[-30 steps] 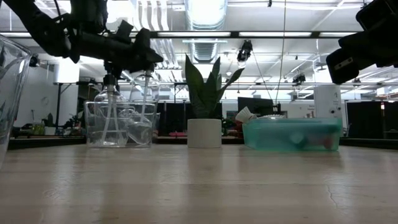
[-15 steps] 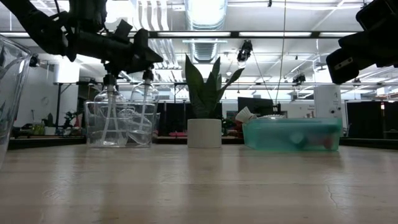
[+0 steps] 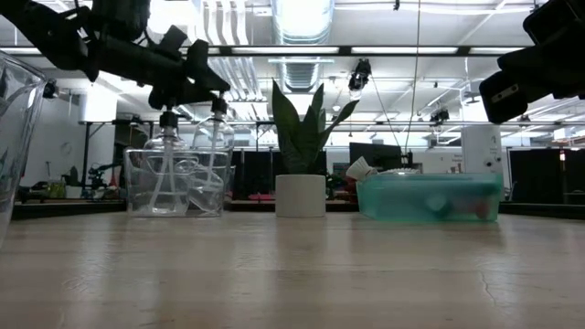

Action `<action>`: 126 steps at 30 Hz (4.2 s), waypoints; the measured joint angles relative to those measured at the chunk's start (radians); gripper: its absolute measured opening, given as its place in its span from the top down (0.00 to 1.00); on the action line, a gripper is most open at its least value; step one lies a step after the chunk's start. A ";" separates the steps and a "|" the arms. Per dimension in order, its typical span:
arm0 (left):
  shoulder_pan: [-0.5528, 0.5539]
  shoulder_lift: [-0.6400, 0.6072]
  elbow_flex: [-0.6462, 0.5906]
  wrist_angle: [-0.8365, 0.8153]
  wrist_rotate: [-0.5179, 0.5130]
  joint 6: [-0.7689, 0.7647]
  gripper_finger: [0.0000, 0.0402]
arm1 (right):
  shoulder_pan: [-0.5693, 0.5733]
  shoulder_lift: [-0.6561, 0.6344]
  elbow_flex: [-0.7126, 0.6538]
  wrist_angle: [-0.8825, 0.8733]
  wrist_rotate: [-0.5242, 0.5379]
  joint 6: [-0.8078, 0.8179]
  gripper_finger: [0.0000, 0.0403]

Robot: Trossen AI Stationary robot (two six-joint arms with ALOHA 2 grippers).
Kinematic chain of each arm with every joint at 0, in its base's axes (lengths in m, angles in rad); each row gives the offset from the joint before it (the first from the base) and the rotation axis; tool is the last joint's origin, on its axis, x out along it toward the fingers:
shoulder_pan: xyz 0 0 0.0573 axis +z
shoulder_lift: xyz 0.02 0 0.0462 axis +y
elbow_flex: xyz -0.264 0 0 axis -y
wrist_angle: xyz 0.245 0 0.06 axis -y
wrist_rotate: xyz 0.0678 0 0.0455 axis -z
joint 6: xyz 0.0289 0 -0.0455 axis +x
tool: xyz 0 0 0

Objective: Pick & Place Kitchen Sink Supplies
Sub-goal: Put the black soap dispenser into the top transparent bin, then return to Home Position

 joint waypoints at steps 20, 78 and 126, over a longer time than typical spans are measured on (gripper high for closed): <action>-0.004 -0.062 0.027 -0.270 0.040 -0.051 0.40 | 0.000 0.000 0.000 0.000 0.000 0.000 0.98; -0.238 -0.842 -0.251 -0.535 0.439 0.122 1.00 | 0.000 0.000 0.000 0.000 0.000 0.000 0.98; -0.239 -0.972 -0.399 -0.544 0.533 -0.076 1.00 | 0.000 0.000 0.000 -0.006 0.000 0.000 0.98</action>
